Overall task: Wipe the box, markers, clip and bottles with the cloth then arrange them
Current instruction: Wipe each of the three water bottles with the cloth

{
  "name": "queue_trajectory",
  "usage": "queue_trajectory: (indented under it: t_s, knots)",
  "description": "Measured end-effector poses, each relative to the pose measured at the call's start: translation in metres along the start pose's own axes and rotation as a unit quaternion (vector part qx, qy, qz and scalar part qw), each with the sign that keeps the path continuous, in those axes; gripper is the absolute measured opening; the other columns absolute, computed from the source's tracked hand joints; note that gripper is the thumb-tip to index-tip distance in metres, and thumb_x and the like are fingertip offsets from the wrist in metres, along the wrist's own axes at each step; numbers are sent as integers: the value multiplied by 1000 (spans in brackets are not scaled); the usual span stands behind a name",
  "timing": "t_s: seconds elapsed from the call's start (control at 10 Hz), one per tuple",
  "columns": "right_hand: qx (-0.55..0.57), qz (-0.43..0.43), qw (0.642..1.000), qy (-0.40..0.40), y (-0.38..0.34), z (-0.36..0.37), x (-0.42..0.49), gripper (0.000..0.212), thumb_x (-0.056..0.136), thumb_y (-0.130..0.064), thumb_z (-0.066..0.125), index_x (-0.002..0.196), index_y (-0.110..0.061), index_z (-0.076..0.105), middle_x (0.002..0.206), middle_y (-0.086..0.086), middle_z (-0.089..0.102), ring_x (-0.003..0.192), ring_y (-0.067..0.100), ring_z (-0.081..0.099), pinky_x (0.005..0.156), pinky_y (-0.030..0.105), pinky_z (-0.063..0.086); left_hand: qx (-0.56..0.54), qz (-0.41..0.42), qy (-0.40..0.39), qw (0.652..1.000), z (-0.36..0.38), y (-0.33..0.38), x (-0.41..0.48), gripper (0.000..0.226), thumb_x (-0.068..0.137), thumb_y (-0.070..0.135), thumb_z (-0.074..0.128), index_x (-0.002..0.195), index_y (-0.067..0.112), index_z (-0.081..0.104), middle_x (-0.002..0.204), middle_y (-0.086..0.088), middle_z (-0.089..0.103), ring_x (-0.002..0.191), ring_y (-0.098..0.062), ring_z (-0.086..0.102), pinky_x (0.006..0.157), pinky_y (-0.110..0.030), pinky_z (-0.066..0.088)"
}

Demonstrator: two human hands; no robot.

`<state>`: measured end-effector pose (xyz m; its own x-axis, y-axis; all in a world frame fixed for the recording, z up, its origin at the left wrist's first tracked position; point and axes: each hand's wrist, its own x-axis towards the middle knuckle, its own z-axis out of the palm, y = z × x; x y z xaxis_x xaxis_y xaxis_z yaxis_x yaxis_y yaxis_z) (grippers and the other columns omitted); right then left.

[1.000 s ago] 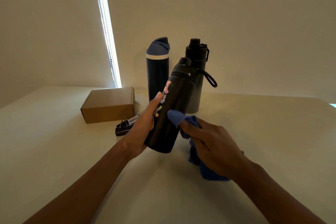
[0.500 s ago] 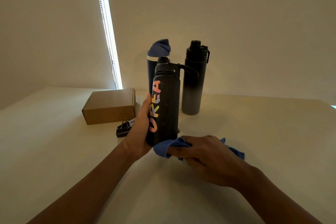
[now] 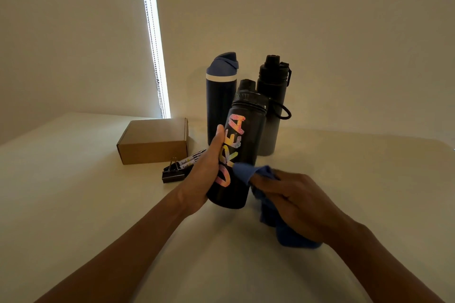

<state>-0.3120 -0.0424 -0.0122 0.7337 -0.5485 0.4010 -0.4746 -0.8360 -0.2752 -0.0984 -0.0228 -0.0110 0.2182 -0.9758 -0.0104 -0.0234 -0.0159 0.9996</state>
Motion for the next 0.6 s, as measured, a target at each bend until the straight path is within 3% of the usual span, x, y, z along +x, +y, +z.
queue_trajectory:
  t_s: [0.1, 0.2, 0.3, 0.4, 0.5, 0.6]
  knots:
    - [-10, -29, 998, -53, -5, 8, -4, 52, 100, -20, 47, 139, -54, 46, 120, -12, 64, 106, 5, 60, 90, 25, 50, -54, -50, 31, 997, -4, 7, 4, 51, 97, 70, 41, 96, 23, 61, 46, 11, 47, 36, -5, 41, 37, -12, 35]
    - [40, -12, 988, -148, 0, 12, -5, 46, 100, -21, 48, 131, -54, 52, 113, -16, 63, 100, -1, 56, 87, 21, 47, -59, -45, 23, 997, -5, 6, 3, 81, 96, 73, 41, 118, -3, 62, 46, 9, 47, 37, -5, 41, 37, -16, 36]
    - [392, -73, 911, -102, 41, 30, -1, 30, 100, -21, 55, 129, -19, 61, 112, -3, 66, 98, 8, 65, 88, 25, 52, 0, -18, 14, 1000, -2, -3, 2, 104, 89, 82, 38, 112, -18, 52, 63, 1, 59, 57, -10, 56, 57, -41, 52]
    - [146, 50, 988, 2, 45, 20, -5, 30, 103, -17, 49, 129, -28, 56, 96, -27, 55, 79, -14, 56, 70, 9, 44, -17, -23, -6, 1000, 7, 0, -2, 90, 95, 68, 34, 133, -10, 54, 95, -31, 64, 88, -43, 65, 90, -41, 54]
    - [59, 120, 984, 116, 48, 8, -2, 26, 104, -22, 46, 126, -17, 57, 83, -23, 49, 77, -15, 55, 65, 5, 40, -28, -38, -33, 998, 11, -1, -6, 77, 101, 59, 29, 151, 2, 44, 146, -39, 44, 136, -61, 38, 116, -59, 34]
    - [79, 113, 986, 98, 39, 15, 3, 30, 106, -23, 41, 125, -45, 50, 92, -11, 60, 81, -19, 53, 63, 11, 39, -60, -29, -57, 996, 12, 0, -8, 69, 106, 55, 25, 154, 7, 42, 152, -35, 36, 142, -57, 28, 119, -62, 26]
